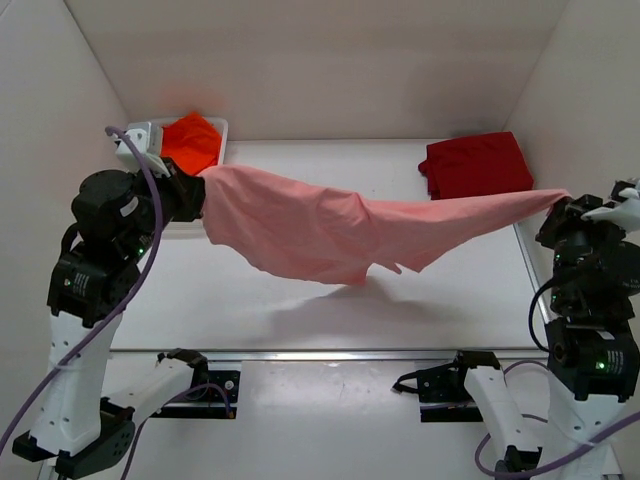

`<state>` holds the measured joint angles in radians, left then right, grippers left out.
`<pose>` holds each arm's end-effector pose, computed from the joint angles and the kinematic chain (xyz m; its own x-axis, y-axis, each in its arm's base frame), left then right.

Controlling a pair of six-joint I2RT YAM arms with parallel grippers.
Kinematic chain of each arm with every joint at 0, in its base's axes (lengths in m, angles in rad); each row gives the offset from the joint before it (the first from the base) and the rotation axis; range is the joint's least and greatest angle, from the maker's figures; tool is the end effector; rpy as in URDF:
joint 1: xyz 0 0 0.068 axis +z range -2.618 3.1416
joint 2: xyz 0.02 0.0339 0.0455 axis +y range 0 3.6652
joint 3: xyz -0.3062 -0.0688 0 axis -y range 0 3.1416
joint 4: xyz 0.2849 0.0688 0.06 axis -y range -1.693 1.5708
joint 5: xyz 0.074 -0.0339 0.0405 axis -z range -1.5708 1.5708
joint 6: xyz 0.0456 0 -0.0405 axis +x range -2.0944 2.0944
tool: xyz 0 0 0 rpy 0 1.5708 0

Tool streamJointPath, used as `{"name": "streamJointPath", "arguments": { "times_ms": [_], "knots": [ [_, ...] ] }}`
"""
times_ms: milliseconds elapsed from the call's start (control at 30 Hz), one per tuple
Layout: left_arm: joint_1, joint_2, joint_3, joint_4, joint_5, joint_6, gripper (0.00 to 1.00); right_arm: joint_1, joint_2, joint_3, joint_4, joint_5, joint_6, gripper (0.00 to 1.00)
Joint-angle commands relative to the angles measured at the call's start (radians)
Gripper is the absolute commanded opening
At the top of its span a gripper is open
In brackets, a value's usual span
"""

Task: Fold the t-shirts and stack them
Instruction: Flatten out the tshirt

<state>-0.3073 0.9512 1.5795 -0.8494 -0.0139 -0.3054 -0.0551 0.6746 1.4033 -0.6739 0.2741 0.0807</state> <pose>0.1471 -0.0460 0.5526 -0.2864 -0.2245 -0.9314 0.2133 0.9328 -0.2904 0.0704 -0.0162 0.5457 0.0805 0.0733 -0.9941 0.3174 0.9435 0.0953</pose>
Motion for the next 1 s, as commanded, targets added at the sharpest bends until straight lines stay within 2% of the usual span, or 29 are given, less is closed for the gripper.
{"name": "streamJointPath", "arguments": {
  "times_ms": [0,133,200,233,267,333,367,400,467,500,567,600,733,767,867,933,967],
  "knots": [
    [-0.041,-0.037,0.074,-0.022,-0.09,-0.011,0.0,0.032,-0.032,0.052,0.02,0.068,-0.022,0.0],
    [-0.062,0.036,0.201,-0.082,-0.257,0.006,0.0,0.046,0.005,0.057,0.052,0.08,-0.048,0.0],
    [-0.046,0.124,0.227,-0.085,-0.268,0.052,0.0,0.049,0.066,0.043,0.082,0.054,-0.065,0.0],
    [-0.014,0.195,0.228,-0.062,-0.202,0.083,0.0,0.052,0.122,0.045,0.105,0.025,-0.073,0.0],
    [0.082,0.277,0.211,-0.044,-0.063,0.097,0.0,0.051,0.188,0.043,0.123,-0.011,-0.071,0.0],
    [0.103,0.433,0.211,0.022,-0.031,0.097,0.0,0.011,0.32,0.052,0.157,-0.106,-0.068,0.0],
    [0.109,0.565,0.249,0.013,-0.046,0.11,0.0,-0.039,0.417,0.084,0.148,-0.19,-0.055,0.0],
    [0.111,0.631,0.273,0.013,-0.037,0.114,0.0,-0.073,0.465,0.101,0.139,-0.222,-0.036,0.0],
    [0.114,0.815,0.322,0.018,0.037,0.097,0.29,-0.086,0.61,0.114,0.114,-0.251,-0.002,0.0],
    [0.117,0.863,0.317,0.03,0.063,0.098,0.39,-0.071,0.631,0.103,0.114,-0.231,-0.007,0.0],
    [0.112,0.847,0.228,0.091,0.113,0.077,0.44,-0.042,0.678,0.025,0.137,-0.161,-0.016,0.0],
    [0.111,0.807,0.138,0.148,0.133,0.063,0.47,-0.051,0.69,-0.018,0.154,-0.186,-0.024,0.0],
    [0.09,0.626,-0.198,0.3,0.219,0.023,0.47,-0.06,0.691,-0.153,0.194,-0.242,-0.021,0.0],
    [0.077,0.57,-0.232,0.318,0.241,0.02,0.49,-0.06,0.689,-0.193,0.209,-0.236,-0.021,0.0],
    [-0.054,0.442,-0.453,0.357,0.246,-0.02,0.5,-0.031,0.684,-0.259,0.227,-0.22,-0.032,0.0],
    [-0.154,0.388,-0.55,0.39,0.287,-0.081,0.5,-0.009,0.686,-0.294,0.235,-0.214,-0.024,0.0],
    [-0.17,0.365,-0.608,0.433,0.311,-0.131,0.52,-0.006,0.68,-0.297,0.238,-0.211,-0.025,0.01]
  ]
}}
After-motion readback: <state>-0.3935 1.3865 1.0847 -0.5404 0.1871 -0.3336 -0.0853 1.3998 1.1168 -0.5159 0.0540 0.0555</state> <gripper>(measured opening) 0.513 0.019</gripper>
